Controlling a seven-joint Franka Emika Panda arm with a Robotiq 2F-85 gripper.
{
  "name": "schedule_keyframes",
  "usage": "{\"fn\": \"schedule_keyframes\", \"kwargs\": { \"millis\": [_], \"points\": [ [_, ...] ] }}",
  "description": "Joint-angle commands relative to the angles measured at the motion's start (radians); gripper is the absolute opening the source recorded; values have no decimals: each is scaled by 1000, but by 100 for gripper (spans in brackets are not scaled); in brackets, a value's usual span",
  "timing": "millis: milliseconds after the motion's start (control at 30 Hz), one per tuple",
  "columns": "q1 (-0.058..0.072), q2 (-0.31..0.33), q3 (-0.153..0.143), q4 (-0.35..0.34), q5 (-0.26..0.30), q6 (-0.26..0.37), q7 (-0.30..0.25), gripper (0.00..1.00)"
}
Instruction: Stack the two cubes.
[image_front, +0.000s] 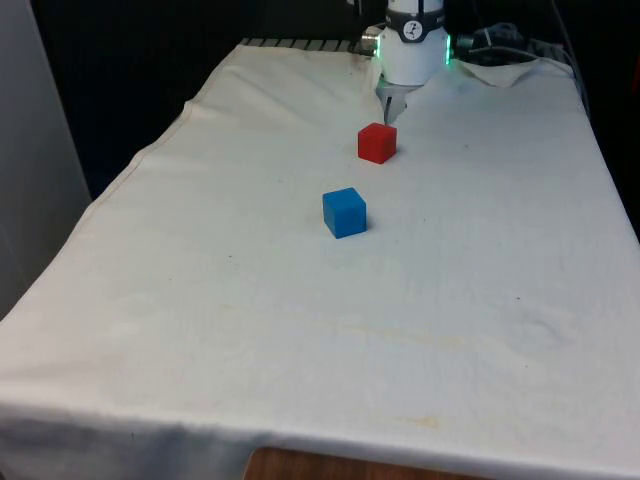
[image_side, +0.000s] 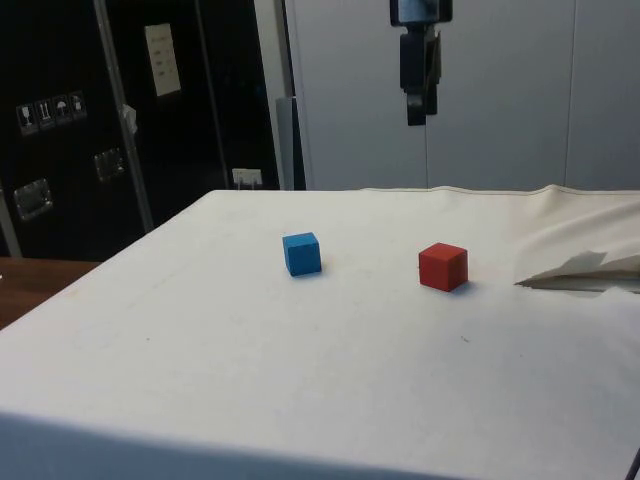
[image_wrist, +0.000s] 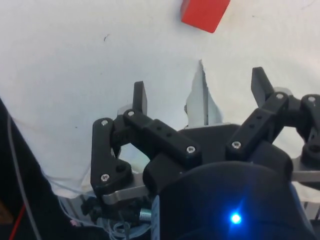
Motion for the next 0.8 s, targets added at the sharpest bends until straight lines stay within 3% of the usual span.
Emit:
{"fn": "schedule_keyframes", "kwargs": {
  "millis": [0,67,100,133,333,367,400,600,633,667,767],
  "points": [
    [-8,6,4,-7,-11,18,15,100],
    [-9,12,5,-11,-13,28,27,100],
    [-1,11,0,-7,-3,15,17,100],
    [-10,16,5,-14,-15,35,34,100],
    [-12,43,4,-37,-29,90,83,100],
    [-4,47,0,-37,-20,87,81,100],
    [-13,52,5,-45,-31,106,96,100],
    [-15,80,5,-68,-39,160,135,100],
    [-6,76,0,-61,-27,141,120,100],
    [-16,86,5,-72,-41,170,143,100],
    [-17,108,5,-87,-49,208,173,100]
  ]
}}
